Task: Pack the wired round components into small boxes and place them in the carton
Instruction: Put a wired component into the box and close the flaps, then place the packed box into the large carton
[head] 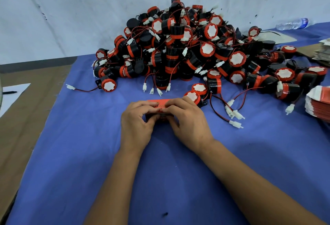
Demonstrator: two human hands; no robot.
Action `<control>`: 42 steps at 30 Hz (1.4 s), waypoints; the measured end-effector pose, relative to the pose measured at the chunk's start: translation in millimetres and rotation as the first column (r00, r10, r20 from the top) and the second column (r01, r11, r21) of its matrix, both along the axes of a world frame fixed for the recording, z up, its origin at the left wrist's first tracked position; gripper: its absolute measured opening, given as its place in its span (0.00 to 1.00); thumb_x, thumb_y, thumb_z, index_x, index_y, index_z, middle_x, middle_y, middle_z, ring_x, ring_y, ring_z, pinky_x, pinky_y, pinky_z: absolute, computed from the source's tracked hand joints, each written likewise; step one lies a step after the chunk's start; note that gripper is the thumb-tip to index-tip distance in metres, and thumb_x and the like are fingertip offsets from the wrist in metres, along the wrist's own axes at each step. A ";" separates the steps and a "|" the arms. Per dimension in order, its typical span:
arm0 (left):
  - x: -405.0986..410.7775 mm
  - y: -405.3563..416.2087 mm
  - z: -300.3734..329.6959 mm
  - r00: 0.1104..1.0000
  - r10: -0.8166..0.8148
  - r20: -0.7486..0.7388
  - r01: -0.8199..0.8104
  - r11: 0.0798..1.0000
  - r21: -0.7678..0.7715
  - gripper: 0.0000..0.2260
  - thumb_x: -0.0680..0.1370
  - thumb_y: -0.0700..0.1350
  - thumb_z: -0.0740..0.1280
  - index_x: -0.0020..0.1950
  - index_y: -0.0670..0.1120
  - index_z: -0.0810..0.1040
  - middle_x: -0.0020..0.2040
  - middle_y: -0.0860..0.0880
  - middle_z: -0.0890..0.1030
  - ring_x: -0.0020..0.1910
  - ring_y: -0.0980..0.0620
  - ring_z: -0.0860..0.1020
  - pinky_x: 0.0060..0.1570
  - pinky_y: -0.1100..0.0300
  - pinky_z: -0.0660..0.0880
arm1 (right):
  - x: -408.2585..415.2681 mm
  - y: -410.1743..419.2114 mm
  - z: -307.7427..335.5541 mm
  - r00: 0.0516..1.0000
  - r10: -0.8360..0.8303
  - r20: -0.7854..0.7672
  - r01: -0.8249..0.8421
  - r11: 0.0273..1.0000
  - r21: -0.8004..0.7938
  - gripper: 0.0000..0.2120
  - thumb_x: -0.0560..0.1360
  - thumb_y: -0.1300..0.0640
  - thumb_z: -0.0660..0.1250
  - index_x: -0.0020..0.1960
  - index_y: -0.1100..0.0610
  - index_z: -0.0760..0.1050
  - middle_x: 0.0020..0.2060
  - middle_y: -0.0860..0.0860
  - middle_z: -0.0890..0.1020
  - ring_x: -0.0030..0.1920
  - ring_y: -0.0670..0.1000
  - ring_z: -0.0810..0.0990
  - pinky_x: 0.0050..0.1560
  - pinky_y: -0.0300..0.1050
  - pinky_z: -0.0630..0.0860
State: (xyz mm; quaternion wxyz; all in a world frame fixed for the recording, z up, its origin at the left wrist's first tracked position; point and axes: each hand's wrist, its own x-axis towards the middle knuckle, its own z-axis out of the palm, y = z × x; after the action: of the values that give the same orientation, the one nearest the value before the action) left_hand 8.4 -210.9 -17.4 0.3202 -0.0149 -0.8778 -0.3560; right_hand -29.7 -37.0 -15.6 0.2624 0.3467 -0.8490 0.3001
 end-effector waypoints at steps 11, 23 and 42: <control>4.8 9.8 1.3 0.999 0.043 -0.014 -0.043 0.999 0.002 0.10 0.71 0.31 0.77 0.49 0.43 0.89 0.51 0.50 0.88 0.56 0.50 0.82 0.57 0.58 0.77 | -7.5 -2.5 -2.1 0.990 0.037 0.134 -0.060 0.983 0.175 0.20 0.78 0.54 0.73 0.68 0.56 0.76 0.75 0.54 0.71 0.78 0.56 0.63 0.75 0.46 0.63; 25.4 120.0 59.0 0.979 -0.190 -0.079 0.205 0.930 0.304 0.11 0.76 0.35 0.76 0.52 0.51 0.86 0.54 0.52 0.86 0.58 0.54 0.84 0.61 0.52 0.80 | 49.3 101.7 109.1 0.959 -0.246 0.143 0.215 0.955 0.203 0.05 0.78 0.54 0.71 0.51 0.53 0.83 0.45 0.52 0.83 0.44 0.55 0.73 0.48 0.46 0.67; 61.5 485.4 144.1 0.672 -0.722 -0.165 0.729 0.684 -0.023 0.10 0.79 0.49 0.67 0.42 0.47 0.82 0.41 0.48 0.83 0.43 0.47 0.79 0.41 0.52 0.72 | 157.7 422.8 222.7 0.238 -0.914 0.328 0.747 0.388 0.540 0.10 0.75 0.54 0.73 0.56 0.54 0.81 0.46 0.53 0.82 0.46 0.54 0.81 0.47 0.50 0.80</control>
State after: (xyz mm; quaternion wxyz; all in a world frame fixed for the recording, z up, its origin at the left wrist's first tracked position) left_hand 69.9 274.5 126.7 0.2224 -0.3833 -0.7627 -0.4710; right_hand 128.0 385.8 207.1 0.0567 -0.2424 -0.9650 0.0819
